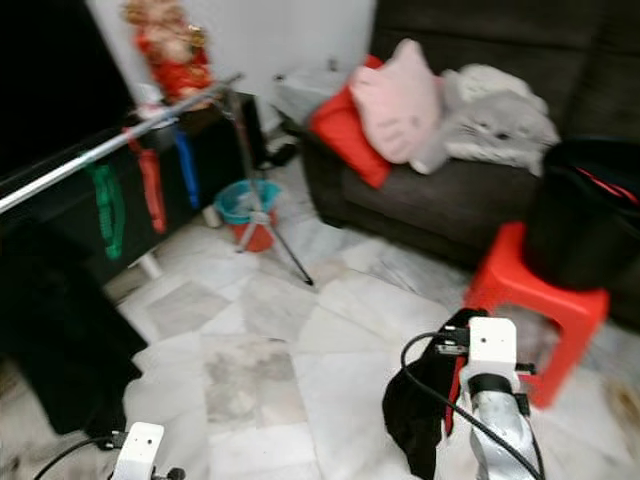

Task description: Hang hanger

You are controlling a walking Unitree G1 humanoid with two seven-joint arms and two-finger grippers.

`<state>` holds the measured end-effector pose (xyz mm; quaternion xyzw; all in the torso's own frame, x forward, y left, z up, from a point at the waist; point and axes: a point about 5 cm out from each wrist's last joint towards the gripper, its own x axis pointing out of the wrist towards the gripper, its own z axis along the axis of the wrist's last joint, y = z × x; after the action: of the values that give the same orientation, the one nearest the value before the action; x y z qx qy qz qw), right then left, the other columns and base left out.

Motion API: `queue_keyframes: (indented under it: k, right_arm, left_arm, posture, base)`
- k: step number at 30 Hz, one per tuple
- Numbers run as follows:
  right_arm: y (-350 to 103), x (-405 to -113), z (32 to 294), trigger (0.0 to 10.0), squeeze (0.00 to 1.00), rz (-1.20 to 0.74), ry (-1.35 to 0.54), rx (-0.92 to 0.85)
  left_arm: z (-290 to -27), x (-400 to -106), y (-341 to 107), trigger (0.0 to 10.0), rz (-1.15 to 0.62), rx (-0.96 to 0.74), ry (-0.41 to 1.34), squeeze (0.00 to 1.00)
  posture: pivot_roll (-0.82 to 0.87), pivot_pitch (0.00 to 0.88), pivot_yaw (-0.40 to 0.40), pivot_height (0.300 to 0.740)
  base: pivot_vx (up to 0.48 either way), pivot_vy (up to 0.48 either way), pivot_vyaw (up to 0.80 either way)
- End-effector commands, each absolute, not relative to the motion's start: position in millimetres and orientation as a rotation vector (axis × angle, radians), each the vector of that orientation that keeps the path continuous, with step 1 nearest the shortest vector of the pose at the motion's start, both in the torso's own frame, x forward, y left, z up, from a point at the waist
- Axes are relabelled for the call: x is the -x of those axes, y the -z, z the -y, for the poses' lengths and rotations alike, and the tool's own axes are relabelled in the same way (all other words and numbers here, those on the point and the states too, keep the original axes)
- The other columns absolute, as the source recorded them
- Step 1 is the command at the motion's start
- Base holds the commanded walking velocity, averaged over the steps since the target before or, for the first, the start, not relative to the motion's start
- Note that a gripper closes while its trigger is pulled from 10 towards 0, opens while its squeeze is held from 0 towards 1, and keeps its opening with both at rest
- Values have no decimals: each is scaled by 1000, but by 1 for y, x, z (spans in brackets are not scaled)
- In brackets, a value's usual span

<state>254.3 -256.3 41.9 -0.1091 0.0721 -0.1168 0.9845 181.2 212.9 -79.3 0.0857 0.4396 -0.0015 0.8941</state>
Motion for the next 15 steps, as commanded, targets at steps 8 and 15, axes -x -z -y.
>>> queue_keyframes:
  k: [8, 15]
  right_arm:
    - [-49, -261, 253, 10000, 0, -116, 216, 219]
    - [-49, -261, 256, 10000, 0, -116, 216, 222]
  left_arm:
    - [-228, -168, 83, 10000, -974, -167, -33, 0]
    - [-234, -160, 85, 10000, -998, -164, -42, 0]
  posture:
    - [4, 0, 19, 740]
    - [5, 0, 12, 740]
  base:
    - [0, 0, 800]
    - [0, 0, 800]
